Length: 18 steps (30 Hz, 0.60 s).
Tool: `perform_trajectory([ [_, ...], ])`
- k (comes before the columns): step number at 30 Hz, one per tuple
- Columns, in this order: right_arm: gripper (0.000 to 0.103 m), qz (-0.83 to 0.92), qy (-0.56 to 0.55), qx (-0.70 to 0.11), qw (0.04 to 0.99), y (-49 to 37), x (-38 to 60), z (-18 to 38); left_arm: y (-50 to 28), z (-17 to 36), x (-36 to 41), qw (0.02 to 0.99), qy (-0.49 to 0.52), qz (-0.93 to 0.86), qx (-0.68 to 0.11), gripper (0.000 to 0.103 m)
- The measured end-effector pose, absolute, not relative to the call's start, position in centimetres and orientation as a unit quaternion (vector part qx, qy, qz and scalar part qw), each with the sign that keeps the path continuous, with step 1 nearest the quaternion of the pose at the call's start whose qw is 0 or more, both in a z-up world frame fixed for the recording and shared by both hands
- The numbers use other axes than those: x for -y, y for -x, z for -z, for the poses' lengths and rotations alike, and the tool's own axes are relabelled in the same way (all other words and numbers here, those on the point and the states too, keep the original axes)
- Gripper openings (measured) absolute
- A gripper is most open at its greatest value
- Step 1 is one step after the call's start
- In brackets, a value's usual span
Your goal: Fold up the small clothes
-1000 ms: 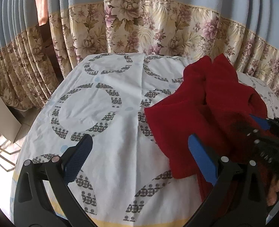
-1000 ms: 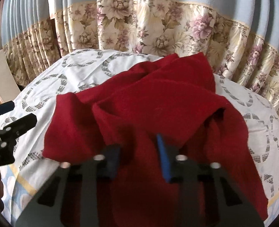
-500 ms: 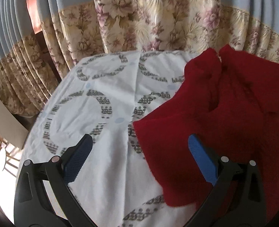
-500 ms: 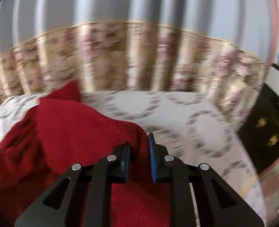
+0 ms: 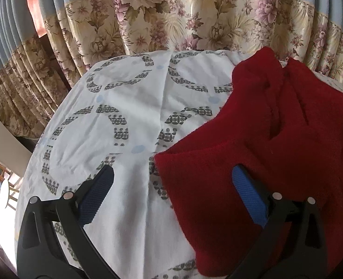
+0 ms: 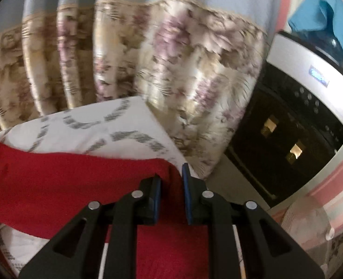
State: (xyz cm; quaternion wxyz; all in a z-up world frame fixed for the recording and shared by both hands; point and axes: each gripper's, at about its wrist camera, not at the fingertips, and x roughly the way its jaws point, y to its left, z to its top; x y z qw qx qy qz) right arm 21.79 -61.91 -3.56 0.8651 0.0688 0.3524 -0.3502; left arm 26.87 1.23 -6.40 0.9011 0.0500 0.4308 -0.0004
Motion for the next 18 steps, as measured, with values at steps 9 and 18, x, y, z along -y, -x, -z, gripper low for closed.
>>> perform_trajectory([
  [9, 0.016, 0.352, -0.052, -0.349, 0.867, -21.5, 61.3, 3.8, -28.1, 6.5, -0.1, 0.893, -0.008, 0.071, -0.444, 0.035],
  [18, 0.016, 0.351, -0.047, -0.341, 0.871, -20.9, 61.0, 2.8, -28.9, 3.7, -0.9, 0.915, -0.044, 0.009, -0.401, 0.006],
])
